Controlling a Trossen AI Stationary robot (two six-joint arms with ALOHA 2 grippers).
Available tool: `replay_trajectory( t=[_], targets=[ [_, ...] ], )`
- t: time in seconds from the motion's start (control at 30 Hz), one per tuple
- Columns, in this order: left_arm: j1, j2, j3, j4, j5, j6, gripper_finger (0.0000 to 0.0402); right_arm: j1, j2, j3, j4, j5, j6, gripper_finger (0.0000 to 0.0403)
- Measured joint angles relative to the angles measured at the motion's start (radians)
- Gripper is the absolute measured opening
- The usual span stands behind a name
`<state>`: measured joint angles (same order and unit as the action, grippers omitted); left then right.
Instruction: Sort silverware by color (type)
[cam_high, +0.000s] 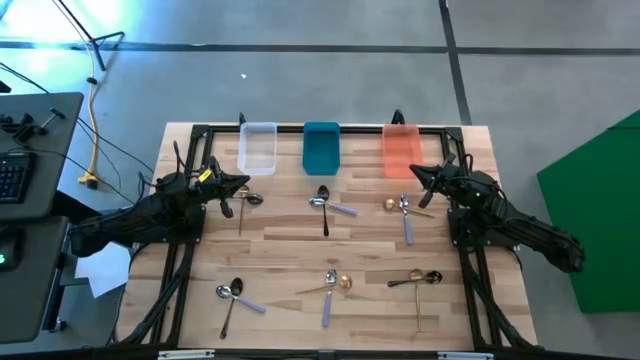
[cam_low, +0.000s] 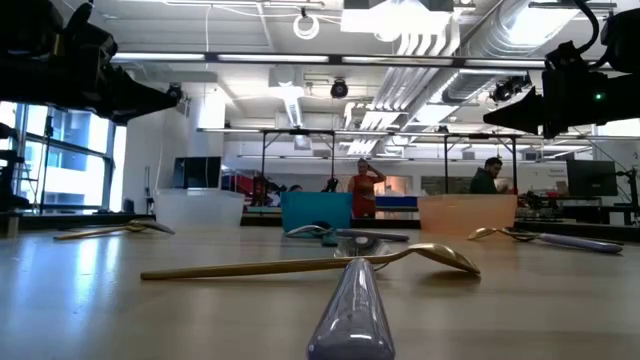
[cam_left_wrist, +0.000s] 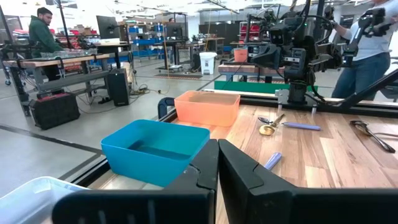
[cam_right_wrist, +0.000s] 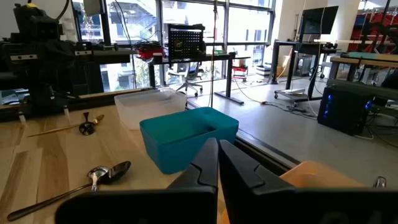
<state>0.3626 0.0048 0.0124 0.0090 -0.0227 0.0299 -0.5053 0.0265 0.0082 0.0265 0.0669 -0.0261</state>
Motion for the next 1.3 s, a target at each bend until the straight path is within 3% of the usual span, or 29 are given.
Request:
replay_trajectory(
  t=[0.97, 1.13, 1.3],
  targets=[
    [-0.002, 0.0, 0.0, 0.004, -0.015, -0.002, 0.0003, 0.0, 0.0, 0.0, 0.0, 0.0, -0.003, 0.0],
    [-0.002, 0.0, 0.0, 0.019, -0.015, -0.002, 0.0003, -0.001, 0.0, 0.0, 0.0, 0.0, -0.202, 0.0],
    [-0.002, 0.0, 0.0, 0.018, -0.014, -0.044, 0.0003, -0.001, 0.0, 0.0, 0.0, 0.0, -0.293, 0.0]
  ],
)
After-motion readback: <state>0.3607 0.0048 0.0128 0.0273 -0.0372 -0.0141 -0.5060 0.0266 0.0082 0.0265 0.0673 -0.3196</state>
